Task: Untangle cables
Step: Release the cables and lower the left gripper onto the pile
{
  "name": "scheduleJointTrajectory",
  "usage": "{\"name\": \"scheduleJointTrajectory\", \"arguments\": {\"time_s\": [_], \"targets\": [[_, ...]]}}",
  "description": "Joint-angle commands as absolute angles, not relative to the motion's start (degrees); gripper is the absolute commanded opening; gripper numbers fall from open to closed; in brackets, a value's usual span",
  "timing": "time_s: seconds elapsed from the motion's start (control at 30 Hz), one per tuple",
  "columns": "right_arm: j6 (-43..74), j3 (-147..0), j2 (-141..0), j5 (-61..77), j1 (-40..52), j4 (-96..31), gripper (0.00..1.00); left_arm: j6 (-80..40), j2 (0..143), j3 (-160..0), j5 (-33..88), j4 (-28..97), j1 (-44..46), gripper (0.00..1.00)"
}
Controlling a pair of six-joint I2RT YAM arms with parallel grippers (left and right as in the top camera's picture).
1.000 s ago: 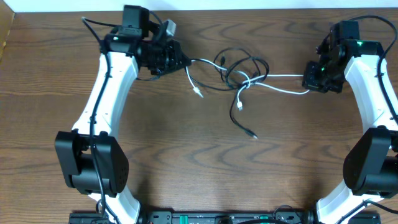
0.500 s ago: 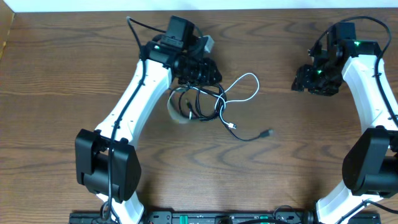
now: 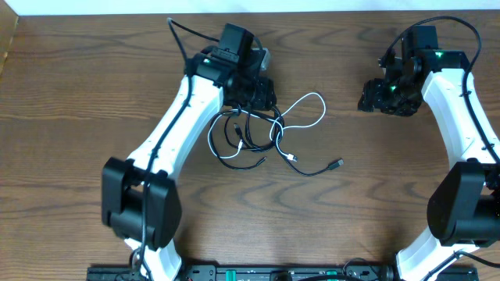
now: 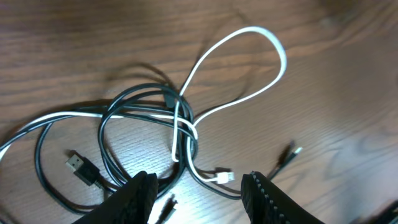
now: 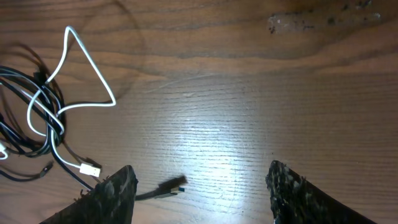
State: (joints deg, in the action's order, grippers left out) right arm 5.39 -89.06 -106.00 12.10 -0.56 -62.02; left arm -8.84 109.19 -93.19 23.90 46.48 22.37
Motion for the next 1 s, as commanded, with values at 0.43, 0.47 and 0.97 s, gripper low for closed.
{"name": "scheduleJointTrajectory", "arguments": {"time_s": [0.43,0.47,0.97], "targets": [[3.97,-88.71,-105.60,12.56,-0.23,-61.93,0.66,-6.17,123.59,-92.84,21.47,46.87,25.47,0.45],[3.97,-88.71,-105.60,12.58,-0.23,-61.89,0.66,-6.20,124.14,-92.84,20.43,46.83,25.47,0.45],[3.99,-88.71,-105.60,12.60,-0.21,-61.69,0.67,-6.22,127.00,-92.84,20.05,45.47,25.56,0.31]]}}
